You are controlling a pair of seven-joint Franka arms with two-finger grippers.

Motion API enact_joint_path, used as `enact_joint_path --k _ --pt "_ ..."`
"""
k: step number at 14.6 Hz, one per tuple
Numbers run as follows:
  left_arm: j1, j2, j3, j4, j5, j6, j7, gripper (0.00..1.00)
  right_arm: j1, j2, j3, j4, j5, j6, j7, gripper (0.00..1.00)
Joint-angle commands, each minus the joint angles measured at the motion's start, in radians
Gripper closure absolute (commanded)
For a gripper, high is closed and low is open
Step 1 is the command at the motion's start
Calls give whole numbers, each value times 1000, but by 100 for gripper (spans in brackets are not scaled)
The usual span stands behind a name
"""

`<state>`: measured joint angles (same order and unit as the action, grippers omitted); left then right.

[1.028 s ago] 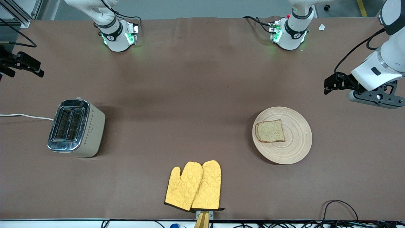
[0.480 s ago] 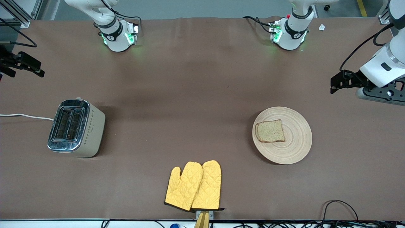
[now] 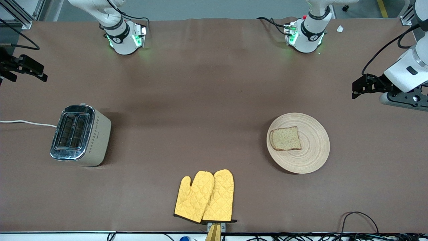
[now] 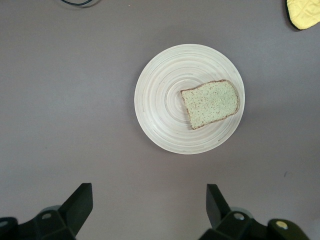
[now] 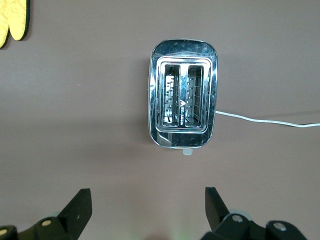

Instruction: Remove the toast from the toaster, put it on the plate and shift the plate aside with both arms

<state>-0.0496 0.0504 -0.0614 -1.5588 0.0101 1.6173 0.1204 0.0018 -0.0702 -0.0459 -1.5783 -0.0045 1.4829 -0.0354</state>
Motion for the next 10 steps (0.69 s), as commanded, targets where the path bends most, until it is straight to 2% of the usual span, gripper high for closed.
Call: enact_joint_path --k 1,6,10 --pt "-9 2 9 32 18 -14 -2 0 -2 0 6 9 -14 -9 -9 0" --pt "-7 9 15 40 16 -14 -15 0 -5 0 6 9 -12 -9 -11 0" --pt "-4 28 15 86 16 -20 -15 0 -3 1 5 9 -14 -6 -14 0"
